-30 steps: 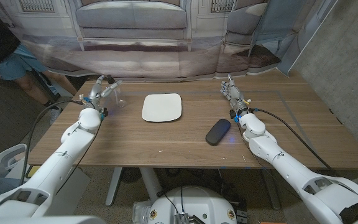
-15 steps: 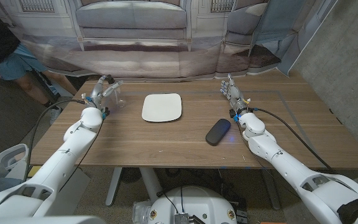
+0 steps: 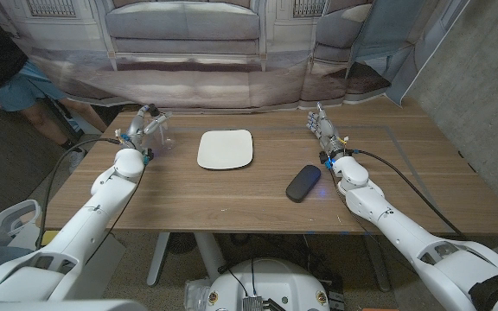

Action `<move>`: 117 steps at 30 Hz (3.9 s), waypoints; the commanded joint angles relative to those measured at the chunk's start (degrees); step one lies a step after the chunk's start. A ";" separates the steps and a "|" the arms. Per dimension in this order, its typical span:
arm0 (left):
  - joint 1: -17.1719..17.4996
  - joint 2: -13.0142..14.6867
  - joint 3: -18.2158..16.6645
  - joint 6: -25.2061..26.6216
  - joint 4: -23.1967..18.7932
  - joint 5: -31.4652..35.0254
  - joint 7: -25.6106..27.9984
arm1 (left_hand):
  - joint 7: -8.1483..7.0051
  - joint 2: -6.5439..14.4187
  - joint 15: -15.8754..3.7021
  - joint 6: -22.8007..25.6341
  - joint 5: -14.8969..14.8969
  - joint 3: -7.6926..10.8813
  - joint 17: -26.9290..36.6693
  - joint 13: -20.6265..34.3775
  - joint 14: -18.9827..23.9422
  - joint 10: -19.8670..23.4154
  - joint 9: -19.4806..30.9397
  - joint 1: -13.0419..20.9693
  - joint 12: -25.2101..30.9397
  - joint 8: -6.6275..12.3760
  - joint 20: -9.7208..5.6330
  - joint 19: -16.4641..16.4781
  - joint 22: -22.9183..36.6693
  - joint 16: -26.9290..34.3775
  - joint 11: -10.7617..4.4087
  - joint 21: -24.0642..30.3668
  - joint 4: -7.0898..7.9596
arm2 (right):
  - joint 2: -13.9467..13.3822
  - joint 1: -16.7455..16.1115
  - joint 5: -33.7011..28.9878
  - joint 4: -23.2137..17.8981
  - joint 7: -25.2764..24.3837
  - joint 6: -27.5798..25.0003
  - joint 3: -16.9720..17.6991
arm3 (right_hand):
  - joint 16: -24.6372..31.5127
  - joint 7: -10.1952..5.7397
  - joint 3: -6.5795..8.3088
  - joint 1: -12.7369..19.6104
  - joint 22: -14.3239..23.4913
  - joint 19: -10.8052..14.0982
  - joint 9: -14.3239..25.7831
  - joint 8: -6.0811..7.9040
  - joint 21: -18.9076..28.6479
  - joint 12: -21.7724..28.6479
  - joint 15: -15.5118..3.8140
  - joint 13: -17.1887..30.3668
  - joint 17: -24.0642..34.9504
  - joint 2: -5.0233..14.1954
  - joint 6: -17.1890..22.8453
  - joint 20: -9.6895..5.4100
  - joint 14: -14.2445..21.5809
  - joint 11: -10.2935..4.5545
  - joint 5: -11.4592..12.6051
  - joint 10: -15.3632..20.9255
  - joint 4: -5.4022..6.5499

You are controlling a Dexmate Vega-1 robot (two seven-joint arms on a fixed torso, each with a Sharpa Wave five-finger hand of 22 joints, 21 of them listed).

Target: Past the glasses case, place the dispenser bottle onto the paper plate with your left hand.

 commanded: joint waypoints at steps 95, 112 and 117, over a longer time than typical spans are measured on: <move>-0.03 -3.36 -2.87 -0.10 -0.10 -4.18 -0.24 | -1.75 13.54 -5.10 23.59 -4.43 9.90 3.58 2.62 29.63 26.01 1.07 24.30 4.58 5.29 4.36 37.21 0.22 6.93 -4.90 11.11 -3.66 | 0.73 0.36 -0.32 1.41 -0.78 1.60 0.24 | 0.25 -0.77 -1.17 0.48 0.36 1.64 0.23 0.06 0.29 0.43 -0.45 0.28 0.21 0.79 1.16 0.20 2.15 -0.14 0.19 1.88 -0.16; 3.36 -2.73 -3.35 2.13 -5.94 -4.23 0.46 | -1.37 13.54 -4.82 24.17 -6.19 11.47 3.93 2.99 30.51 26.53 1.15 25.14 4.54 5.29 4.38 37.99 0.24 6.95 -4.72 11.23 -3.07 | 0.14 0.17 -0.14 1.00 -0.14 1.68 0.43 | 0.18 -0.79 -1.27 0.52 0.37 1.67 0.23 0.04 0.26 0.38 -0.47 0.28 0.22 0.86 1.20 0.20 2.20 -0.13 0.20 1.90 -0.18; 4.79 -2.35 -3.84 2.98 -8.12 -4.33 0.89 | -1.29 13.57 -4.61 24.18 -6.50 11.79 3.96 3.06 30.61 26.60 1.16 25.32 4.52 5.25 4.42 38.01 0.25 6.91 -4.65 11.21 -2.98 | -0.02 0.11 -0.13 0.56 -0.17 1.50 0.48 | 0.16 -0.75 -1.31 0.53 0.38 1.70 0.23 0.03 0.26 0.39 -0.42 0.28 0.22 0.88 1.21 0.18 2.22 -0.17 0.21 1.99 -0.19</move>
